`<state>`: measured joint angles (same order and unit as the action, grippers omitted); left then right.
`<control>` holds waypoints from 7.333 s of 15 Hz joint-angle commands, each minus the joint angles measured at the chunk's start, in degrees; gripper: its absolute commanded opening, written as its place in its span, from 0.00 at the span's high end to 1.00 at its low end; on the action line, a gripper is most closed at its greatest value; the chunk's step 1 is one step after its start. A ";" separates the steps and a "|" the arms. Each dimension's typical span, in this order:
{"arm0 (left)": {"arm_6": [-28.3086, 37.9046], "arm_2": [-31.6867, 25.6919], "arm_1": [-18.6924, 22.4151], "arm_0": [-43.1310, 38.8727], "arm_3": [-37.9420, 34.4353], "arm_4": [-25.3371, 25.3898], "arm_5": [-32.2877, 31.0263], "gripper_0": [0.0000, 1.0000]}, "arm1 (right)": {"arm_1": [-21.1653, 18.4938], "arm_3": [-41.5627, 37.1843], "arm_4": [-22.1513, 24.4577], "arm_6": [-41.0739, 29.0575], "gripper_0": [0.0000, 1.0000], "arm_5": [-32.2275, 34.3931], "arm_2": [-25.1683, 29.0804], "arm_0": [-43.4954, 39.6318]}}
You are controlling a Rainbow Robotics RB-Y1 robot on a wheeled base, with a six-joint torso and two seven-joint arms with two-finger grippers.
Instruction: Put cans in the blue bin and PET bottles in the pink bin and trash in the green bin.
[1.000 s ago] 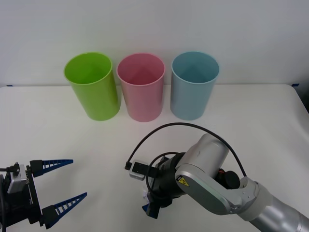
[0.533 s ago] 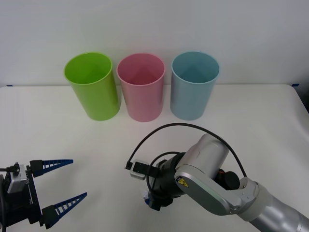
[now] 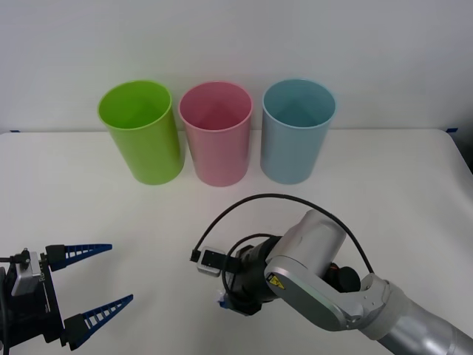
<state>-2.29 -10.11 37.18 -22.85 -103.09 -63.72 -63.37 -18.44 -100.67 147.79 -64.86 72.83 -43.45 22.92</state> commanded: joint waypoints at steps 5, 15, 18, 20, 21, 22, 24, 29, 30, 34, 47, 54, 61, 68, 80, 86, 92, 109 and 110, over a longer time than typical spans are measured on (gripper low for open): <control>0.00 0.00 0.00 0.00 0.00 0.00 0.00 0.00 | -4.67 -5.41 -1.72 1.14 1.00 -5.24 3.20 -1.83; 0.00 0.00 0.00 0.00 0.00 0.00 0.00 0.00 | -8.10 -15.87 -33.97 15.02 1.00 -5.15 25.44 -9.74; 0.00 0.00 0.00 0.00 0.00 0.00 0.00 0.00 | -6.17 -18.16 -38.10 14.50 1.00 -5.15 30.71 -9.56; 0.00 0.00 0.00 0.00 0.00 0.00 0.00 0.00 | -4.67 -18.51 -41.44 13.79 1.00 -5.07 34.58 -8.60; 0.00 0.00 0.00 0.00 0.00 0.00 0.00 0.00 | -3.26 -18.51 -41.53 13.35 1.00 -5.07 36.25 -7.45; 0.00 0.00 0.00 0.00 0.00 0.00 0.00 0.00 | -2.30 -18.42 -40.65 12.39 1.00 -5.07 36.86 -6.22; 0.00 0.00 0.00 0.00 0.00 0.00 0.00 0.00 | 0.08 -18.51 -37.84 7.99 1.00 -5.07 36.86 -3.06; 0.00 0.00 0.00 0.00 0.00 0.00 0.00 0.00 | 7.28 -18.42 -26.41 -0.88 1.00 -5.07 33.26 3.44; 0.00 0.00 0.00 0.00 0.00 0.00 0.00 0.00 | 7.81 -18.16 -24.22 -2.99 1.00 -5.15 32.56 5.29; 0.00 0.00 0.00 0.00 0.00 0.00 0.00 0.00 | 10.89 -7.70 -22.90 -3.08 1.00 -6.12 32.12 15.57; 0.00 0.00 0.00 0.00 0.00 0.00 0.00 0.00 | 16.07 33.61 -19.91 -2.64 1.00 -23.88 26.05 40.89; 0.00 0.00 0.00 0.00 0.00 0.00 0.00 0.00 | 19.44 60.33 -20.61 -2.55 1.00 -35.92 22.18 55.30; 0.00 0.00 0.00 0.00 0.00 0.00 0.00 0.00 | 19.44 65.69 -26.41 -6.25 1.00 -44.27 10.58 57.15; 0.00 0.00 0.00 0.00 0.00 0.00 0.00 0.00 | 19.44 66.48 -27.47 -7.83 1.00 -45.50 8.30 57.06; 0.00 0.00 0.00 0.00 0.00 0.00 0.00 0.00 | 19.44 66.83 -32.83 -4.22 0.00 -47.08 8.30 56.97; 0.00 0.00 0.00 0.00 0.00 0.00 0.00 0.00 | 19.44 66.83 -33.53 -3.52 0.00 -47.34 8.30 56.97; 0.00 0.00 0.00 0.00 0.00 0.00 0.00 0.00 | 19.44 66.83 -33.89 -3.43 0.00 -47.43 8.30 56.97; 0.00 0.00 0.00 0.00 0.00 0.00 0.00 0.00 | -12.67 5.84 -54.98 5.00 0.00 -32.58 18.67 25.50; 0.00 0.00 0.00 0.00 0.00 0.00 0.00 0.00 | -12.58 2.76 -53.22 5.62 0.00 -29.41 22.18 22.08</control>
<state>-2.29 -10.11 37.18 -22.85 -103.09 -63.72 -63.37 -31.01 -95.63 93.35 -59.72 41.10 -23.84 47.52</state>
